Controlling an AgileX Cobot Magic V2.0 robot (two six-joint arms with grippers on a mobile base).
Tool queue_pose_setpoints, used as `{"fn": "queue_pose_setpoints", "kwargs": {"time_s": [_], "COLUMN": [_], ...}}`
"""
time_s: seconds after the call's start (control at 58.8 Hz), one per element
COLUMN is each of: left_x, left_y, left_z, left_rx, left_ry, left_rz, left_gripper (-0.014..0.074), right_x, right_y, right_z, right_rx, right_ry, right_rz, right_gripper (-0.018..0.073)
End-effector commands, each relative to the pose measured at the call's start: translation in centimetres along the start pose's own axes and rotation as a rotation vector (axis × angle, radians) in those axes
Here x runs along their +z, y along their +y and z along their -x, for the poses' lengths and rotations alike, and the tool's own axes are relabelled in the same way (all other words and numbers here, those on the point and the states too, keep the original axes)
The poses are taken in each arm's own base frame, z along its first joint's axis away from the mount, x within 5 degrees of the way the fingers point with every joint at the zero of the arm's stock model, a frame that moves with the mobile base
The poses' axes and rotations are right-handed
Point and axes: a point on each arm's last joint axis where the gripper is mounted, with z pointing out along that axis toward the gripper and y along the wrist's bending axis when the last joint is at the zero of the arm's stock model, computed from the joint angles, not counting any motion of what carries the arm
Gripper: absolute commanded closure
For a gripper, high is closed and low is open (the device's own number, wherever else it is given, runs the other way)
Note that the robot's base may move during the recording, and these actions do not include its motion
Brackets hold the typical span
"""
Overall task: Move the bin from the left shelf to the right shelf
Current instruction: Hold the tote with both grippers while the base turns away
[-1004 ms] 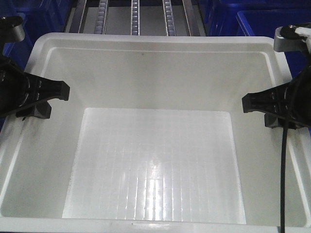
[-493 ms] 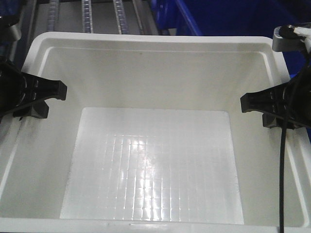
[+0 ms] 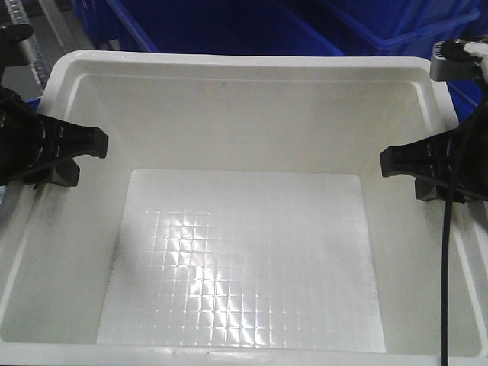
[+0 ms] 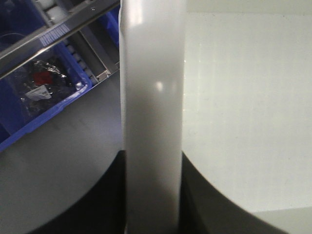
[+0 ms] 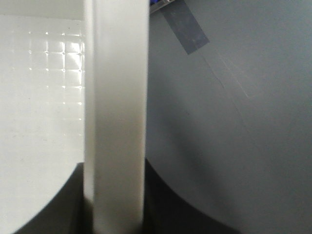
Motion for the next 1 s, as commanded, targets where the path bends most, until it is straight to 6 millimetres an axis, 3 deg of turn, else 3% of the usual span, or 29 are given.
{"fn": "queue_pose_setpoints", "kwargs": {"time_s": [0.0, 0.987], "left_x": [-2.14, -2.14], "left_y": [-0.07, -0.07], "left_z": [0.23, 0.23], "left_rx": [0.013, 0.012], "left_ry": [-0.108, -0.108], "left_rz": [-0.047, -0.048], "left_gripper": [0.0603, 0.0603], "right_x": [-2.1, -2.04], "right_y": [-0.68, -0.91], "right_z": [1.07, 0.6], "right_rx": [0.008, 0.011], "right_ry": [-0.152, -0.1], "right_rz": [-0.004, -0.03], "right_gripper": [0.0559, 0.0559]}}
